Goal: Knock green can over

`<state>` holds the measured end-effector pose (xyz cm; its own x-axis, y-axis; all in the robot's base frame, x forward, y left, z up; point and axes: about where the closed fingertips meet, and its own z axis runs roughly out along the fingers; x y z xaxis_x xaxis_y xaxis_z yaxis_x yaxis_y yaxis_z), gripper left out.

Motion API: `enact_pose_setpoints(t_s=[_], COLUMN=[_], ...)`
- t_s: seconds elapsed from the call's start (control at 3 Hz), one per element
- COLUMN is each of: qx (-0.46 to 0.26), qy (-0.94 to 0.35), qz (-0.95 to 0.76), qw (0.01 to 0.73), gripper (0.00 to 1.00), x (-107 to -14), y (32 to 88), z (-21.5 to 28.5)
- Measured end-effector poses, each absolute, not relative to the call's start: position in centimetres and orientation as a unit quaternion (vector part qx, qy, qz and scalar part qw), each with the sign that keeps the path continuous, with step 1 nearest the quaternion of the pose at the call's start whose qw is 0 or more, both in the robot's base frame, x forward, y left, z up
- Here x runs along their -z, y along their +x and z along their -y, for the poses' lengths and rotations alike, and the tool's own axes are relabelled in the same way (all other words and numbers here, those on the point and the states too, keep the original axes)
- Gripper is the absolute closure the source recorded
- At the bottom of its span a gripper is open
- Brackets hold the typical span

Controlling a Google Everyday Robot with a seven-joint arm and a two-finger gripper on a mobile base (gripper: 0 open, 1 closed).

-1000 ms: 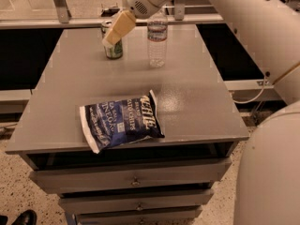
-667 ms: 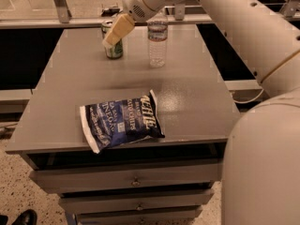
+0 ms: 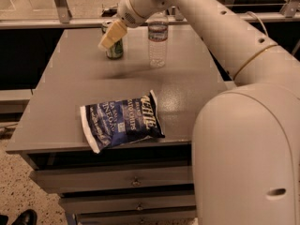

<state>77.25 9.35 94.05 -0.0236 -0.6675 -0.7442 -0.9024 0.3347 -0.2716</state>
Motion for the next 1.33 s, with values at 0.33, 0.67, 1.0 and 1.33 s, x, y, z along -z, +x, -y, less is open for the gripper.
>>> enact_pose_setpoints(t_s=[0.33,0.67,1.0,1.33], qx=[-0.139,-0.142,-0.149,-0.162], qy=[-0.555,-0.554,-0.552,-0.555], qz=[-0.708,-0.705,-0.696,-0.673], qw=[0.414,0.419,0.435,0.461], gripper=[0.00,0.23,0.55,0.86], x=[-92.8,-92.2,-93.0,-95.8], y=[78.5,79.2,78.6,76.2], z=[-9.9,-10.3,-10.3,-10.0])
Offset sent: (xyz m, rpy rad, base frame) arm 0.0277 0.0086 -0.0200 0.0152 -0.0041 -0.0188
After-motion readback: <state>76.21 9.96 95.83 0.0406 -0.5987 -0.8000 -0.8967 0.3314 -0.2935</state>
